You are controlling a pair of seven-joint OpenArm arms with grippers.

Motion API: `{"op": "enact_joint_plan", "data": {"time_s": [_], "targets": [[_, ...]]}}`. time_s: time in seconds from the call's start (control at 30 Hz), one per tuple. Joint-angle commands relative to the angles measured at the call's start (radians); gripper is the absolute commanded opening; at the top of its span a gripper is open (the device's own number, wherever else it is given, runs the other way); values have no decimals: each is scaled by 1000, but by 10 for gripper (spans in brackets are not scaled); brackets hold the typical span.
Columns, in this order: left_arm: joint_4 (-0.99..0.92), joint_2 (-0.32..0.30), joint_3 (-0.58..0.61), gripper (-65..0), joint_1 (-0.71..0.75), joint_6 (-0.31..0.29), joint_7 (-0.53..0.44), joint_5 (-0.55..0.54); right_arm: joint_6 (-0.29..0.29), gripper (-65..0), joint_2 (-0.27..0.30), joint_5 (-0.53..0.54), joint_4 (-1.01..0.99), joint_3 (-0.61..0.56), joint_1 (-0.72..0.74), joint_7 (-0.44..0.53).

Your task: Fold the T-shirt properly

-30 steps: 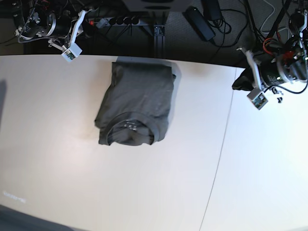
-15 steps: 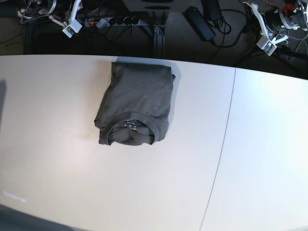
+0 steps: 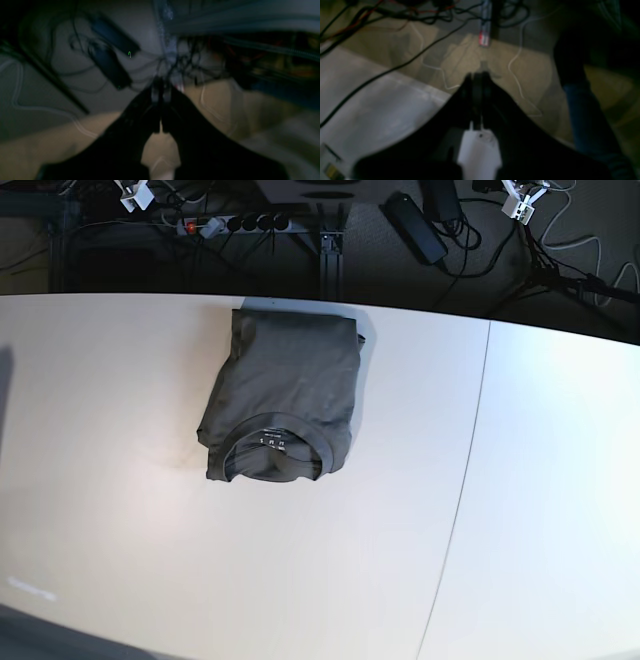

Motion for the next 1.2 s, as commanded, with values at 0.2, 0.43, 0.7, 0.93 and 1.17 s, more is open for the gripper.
{"op": "enact_joint_plan", "data": {"time_s": [0.2, 0.43, 0.7, 0.93, 1.17], "targets": [[-426, 111, 112, -650, -286, 281, -29, 40, 33, -650, -73, -65, -338, 6, 212, 124], [-551, 198, 114, -650, -436, 305, 106, 40, 28, -650, -172, -97, -558, 6, 396, 125], [-550, 228, 144, -650, -512, 324, 122, 34, 26, -650, -233, -97, -554, 6, 445, 150], [-550, 225, 347, -650, -523, 323, 128, -55, 34, -650, -242, -96, -554, 6, 442, 146], [-524, 224, 382, -650, -523, 323, 76, -54, 34, -650, -239, -91, -552, 6, 448, 147]]}}
